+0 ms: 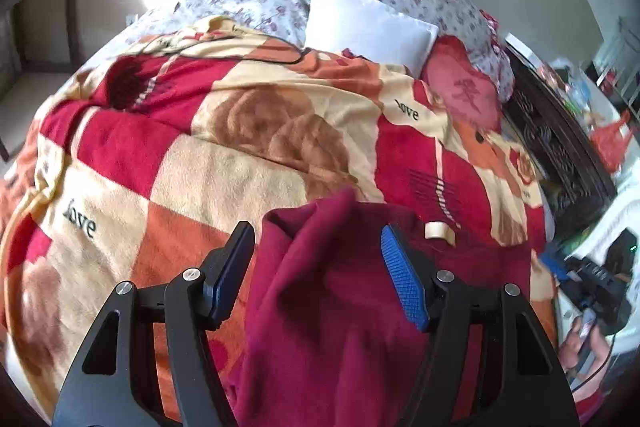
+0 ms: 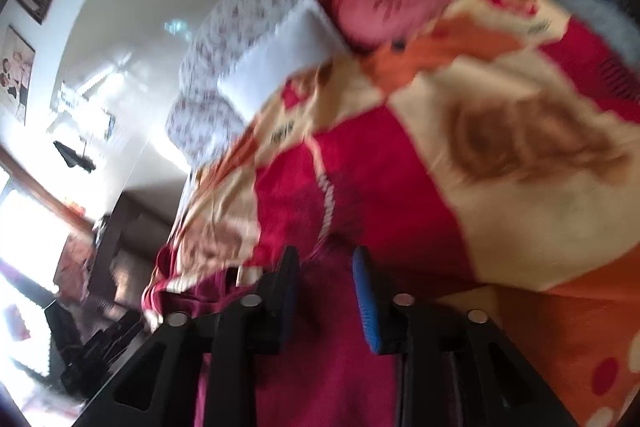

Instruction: Fold small clothes

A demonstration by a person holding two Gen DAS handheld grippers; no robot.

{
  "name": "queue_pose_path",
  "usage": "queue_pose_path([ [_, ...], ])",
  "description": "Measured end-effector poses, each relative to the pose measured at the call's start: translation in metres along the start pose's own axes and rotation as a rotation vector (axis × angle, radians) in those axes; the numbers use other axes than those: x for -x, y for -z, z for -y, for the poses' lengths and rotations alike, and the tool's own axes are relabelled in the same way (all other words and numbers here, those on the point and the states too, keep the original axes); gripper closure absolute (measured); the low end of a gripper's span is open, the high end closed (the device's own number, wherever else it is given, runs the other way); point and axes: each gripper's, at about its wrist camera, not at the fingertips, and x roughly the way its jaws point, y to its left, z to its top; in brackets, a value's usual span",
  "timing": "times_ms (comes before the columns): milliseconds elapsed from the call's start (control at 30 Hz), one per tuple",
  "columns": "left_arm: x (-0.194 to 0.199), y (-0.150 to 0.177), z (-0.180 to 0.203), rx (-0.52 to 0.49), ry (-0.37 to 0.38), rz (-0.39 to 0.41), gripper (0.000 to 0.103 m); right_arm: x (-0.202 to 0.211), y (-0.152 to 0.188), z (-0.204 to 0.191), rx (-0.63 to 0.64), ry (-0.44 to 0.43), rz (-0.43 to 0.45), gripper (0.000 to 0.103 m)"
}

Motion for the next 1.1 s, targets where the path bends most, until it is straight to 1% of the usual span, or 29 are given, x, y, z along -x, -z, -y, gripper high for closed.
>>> queue_pose_path([
  [33,0.001,0.002,0.004,-0.025,-0.011,0.013,0.037,0.01,0.002,0.0,0.005,0.008,0.04,0.06],
  [67,0.0,0.004,0.008,-0.05,-0.021,0.02,0.037,0.018,0.005,-0.001,0.019,-0.001,0.069,0.059],
  [100,-0.005,0.008,0.017,-0.092,-0.034,0.015,0.037,0.02,0.008,-0.005,0.05,-0.032,0.064,0.059],
  [133,-0.01,0.01,0.022,-0.117,-0.04,0.005,0.037,0.015,0.013,-0.013,0.106,-0.06,0.019,0.059],
  [167,-0.02,0.014,0.029,-0.145,-0.056,-0.01,0.037,0.006,0.017,-0.02,0.158,-0.061,-0.023,0.06],
  [267,-0.05,0.021,0.037,-0.184,-0.139,-0.05,0.037,-0.024,0.034,-0.038,0.288,-0.003,-0.096,0.061],
  [300,-0.062,0.022,0.037,-0.188,-0.178,-0.062,0.037,-0.032,0.037,-0.04,0.309,0.011,-0.11,0.062],
  [333,-0.076,0.023,0.034,-0.182,-0.214,-0.07,0.037,-0.045,0.039,-0.038,0.325,0.045,-0.117,0.062],
  [400,-0.091,0.023,0.027,-0.166,-0.234,-0.082,0.037,-0.061,0.039,-0.033,0.332,0.101,-0.111,0.063],
  [467,-0.103,0.022,0.018,-0.128,-0.219,-0.101,0.035,-0.078,0.036,-0.025,0.331,0.126,-0.106,0.063],
  [500,-0.104,0.021,0.014,-0.107,-0.206,-0.096,0.035,-0.082,0.034,-0.024,0.331,0.126,-0.093,0.063],
  [567,-0.102,0.02,0.012,-0.091,-0.194,-0.101,0.035,-0.085,0.027,-0.017,0.317,0.109,-0.107,0.063],
  [633,-0.096,0.02,0.011,-0.088,-0.182,-0.111,0.035,-0.075,0.022,-0.014,0.282,0.085,-0.137,0.063],
  [667,-0.09,0.02,0.011,-0.087,-0.176,-0.111,0.035,-0.061,0.022,-0.014,0.265,0.075,-0.144,0.063],
  [733,-0.069,0.025,0.006,-0.1,-0.157,-0.09,0.035,-0.029,0.03,-0.011,0.244,0.027,-0.148,0.063],
  [800,-0.05,0.031,0.001,-0.117,-0.141,-0.079,0.035,0.008,0.051,-0.004,0.246,-0.007,-0.157,0.061],
  [833,-0.04,0.037,-0.004,-0.12,-0.126,-0.072,0.035,0.028,0.068,0.002,0.251,-0.008,-0.162,0.061],
  [900,-0.022,0.049,-0.015,-0.113,-0.102,-0.07,0.035,0.049,0.096,0.011,0.256,0.0,-0.189,0.061],
  [967,-0.011,0.06,-0.023,-0.097,-0.087,-0.078,0.035,0.061,0.123,0.022,0.225,-0.017,-0.214,0.061],
  [1033,0.0,0.075,-0.031,-0.073,-0.076,-0.095,0.035,0.065,0.144,0.03,0.184,-0.059,-0.229,0.061],
  [1100,0.006,0.086,-0.035,-0.06,-0.077,-0.103,0.035,0.06,0.162,0.026,0.206,-0.079,-0.25,0.061],
])
